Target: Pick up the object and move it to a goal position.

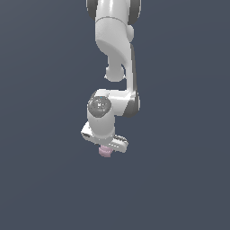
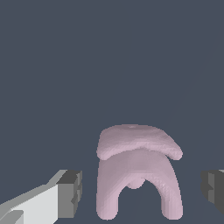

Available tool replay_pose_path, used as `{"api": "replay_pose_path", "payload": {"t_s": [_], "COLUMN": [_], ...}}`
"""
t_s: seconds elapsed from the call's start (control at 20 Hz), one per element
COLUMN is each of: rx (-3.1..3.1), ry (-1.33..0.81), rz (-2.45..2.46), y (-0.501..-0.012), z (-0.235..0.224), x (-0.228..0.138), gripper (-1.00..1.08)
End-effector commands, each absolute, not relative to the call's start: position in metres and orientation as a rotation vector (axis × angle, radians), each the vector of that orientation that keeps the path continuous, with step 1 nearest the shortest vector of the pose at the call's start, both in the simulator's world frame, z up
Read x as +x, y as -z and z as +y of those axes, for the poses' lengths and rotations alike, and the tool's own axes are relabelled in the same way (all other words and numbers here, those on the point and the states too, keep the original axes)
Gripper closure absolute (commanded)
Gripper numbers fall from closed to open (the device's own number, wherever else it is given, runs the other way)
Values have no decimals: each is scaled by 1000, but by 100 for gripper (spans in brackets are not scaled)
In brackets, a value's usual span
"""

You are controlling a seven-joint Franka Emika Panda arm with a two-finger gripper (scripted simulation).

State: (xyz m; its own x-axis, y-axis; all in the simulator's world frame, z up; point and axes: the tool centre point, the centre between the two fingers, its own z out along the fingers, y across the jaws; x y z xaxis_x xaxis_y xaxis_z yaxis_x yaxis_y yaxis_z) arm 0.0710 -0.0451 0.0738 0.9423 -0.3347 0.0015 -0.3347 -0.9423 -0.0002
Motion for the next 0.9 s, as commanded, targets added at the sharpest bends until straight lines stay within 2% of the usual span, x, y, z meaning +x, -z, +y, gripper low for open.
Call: {"api": "replay_pose_path", "payload": {"t_s": [0.0, 0.45, 0.5, 0.85], "rx": [3095, 3095, 3095, 3095], "ry": [0, 0, 0, 0], "rz": [-535, -538, -538, -538], "y": [-59, -40, -40, -40], "z": [-45, -45, -45, -45], "x": [70, 71, 71, 71], "gripper": [-92, -92, 108, 108]}}
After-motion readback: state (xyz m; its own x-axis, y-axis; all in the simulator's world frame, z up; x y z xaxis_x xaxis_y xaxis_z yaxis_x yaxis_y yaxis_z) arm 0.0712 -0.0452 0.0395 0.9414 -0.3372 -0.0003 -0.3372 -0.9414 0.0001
